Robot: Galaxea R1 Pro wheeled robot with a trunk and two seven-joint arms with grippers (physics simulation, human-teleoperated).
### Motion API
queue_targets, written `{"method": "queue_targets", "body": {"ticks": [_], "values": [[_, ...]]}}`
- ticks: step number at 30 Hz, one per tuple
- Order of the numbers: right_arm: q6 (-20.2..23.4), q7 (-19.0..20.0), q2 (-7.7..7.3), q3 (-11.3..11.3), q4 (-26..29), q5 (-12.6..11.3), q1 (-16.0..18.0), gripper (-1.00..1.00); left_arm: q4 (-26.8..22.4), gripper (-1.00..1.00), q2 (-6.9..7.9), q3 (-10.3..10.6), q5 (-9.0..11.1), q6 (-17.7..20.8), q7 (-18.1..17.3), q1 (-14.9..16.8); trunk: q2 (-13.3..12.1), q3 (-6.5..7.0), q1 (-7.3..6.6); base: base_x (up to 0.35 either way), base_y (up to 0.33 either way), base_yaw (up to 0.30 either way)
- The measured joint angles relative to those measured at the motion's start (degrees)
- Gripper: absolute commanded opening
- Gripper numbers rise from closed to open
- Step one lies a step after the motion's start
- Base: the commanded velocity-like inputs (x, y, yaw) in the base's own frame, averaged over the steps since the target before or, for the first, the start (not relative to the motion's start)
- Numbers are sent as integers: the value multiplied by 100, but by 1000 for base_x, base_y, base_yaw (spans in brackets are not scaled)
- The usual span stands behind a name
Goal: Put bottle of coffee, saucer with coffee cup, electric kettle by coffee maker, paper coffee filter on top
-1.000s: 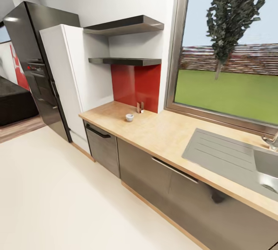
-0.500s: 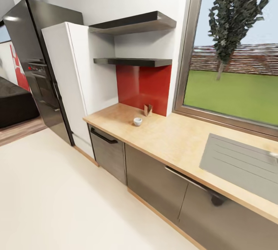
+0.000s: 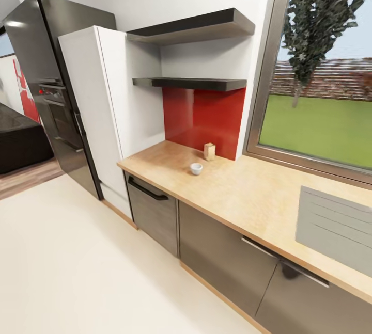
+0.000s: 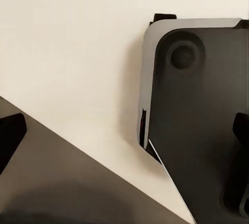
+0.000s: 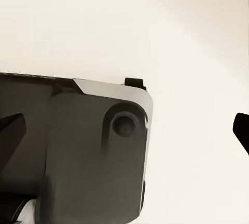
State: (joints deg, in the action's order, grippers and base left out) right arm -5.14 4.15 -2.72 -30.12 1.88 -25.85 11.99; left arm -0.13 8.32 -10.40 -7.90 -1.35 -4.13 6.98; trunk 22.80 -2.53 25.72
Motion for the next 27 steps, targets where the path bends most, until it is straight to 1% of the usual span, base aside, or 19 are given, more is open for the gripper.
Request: {"method": "queue_targets", "body": {"ticks": [18,22,27], "values": [[0,0,0,10,-5,0,0,100,0,100,-14,0,1,0,0,0,0,0,0,243,248,-7],[0,0,0,11,-4,0,-1,100,1,100,-12,0,3,0,0,1,0,0,0,236,258,-128],[0,0,0,11,-3,-1,-1,100,2,100,-16,0,5,0,1,2,0,0,1,200,278,-233]]}}
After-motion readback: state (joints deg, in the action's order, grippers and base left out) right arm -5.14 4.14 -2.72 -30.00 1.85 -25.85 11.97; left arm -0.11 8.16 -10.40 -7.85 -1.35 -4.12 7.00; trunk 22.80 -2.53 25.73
